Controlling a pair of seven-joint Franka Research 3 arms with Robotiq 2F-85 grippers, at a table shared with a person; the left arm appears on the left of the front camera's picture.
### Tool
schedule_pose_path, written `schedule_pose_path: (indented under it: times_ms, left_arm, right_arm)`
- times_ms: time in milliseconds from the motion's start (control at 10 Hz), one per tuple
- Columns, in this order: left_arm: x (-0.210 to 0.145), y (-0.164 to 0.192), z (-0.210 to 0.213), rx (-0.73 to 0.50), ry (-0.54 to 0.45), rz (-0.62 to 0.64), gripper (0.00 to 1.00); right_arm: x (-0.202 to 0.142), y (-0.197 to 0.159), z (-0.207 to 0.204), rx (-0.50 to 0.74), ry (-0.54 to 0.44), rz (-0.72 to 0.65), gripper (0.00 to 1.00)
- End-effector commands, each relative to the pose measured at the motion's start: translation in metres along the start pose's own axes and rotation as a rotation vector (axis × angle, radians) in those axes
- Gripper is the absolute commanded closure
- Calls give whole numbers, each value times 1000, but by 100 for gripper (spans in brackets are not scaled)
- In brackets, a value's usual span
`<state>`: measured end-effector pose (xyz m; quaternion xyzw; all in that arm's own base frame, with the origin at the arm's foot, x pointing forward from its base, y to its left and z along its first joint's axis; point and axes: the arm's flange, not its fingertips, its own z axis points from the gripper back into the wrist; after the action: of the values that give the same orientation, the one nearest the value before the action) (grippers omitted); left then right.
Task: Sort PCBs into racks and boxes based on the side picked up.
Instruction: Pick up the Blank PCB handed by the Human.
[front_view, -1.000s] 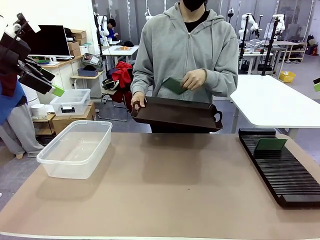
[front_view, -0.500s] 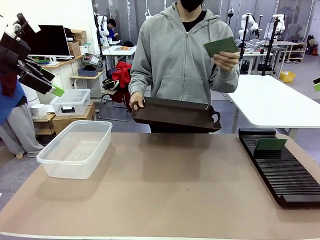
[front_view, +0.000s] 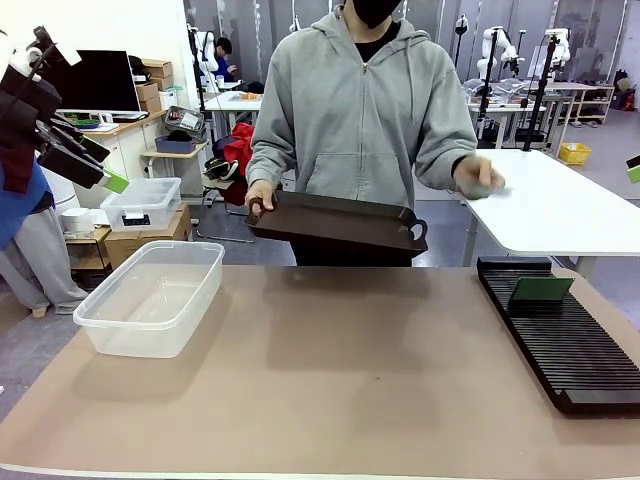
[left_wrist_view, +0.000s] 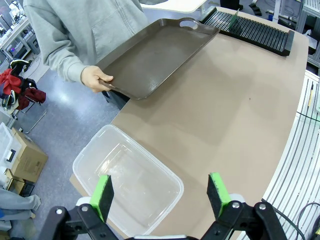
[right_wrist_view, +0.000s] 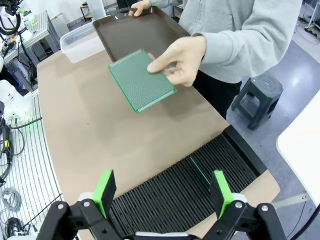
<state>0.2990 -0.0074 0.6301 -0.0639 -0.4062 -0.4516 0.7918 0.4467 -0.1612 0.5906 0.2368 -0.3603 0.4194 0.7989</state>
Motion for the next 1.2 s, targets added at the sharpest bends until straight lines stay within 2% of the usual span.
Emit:
schedule_pose_path:
  times_ms: [0,1100]
  left_arm:
    - [-1,0,-1,-7,7,0,0]
    - [-1,0,-1,-7,7,0,0]
  right_arm:
    - [2,1,-1,-4,3,0,0]
    - [0,0,0,0,0,0,0]
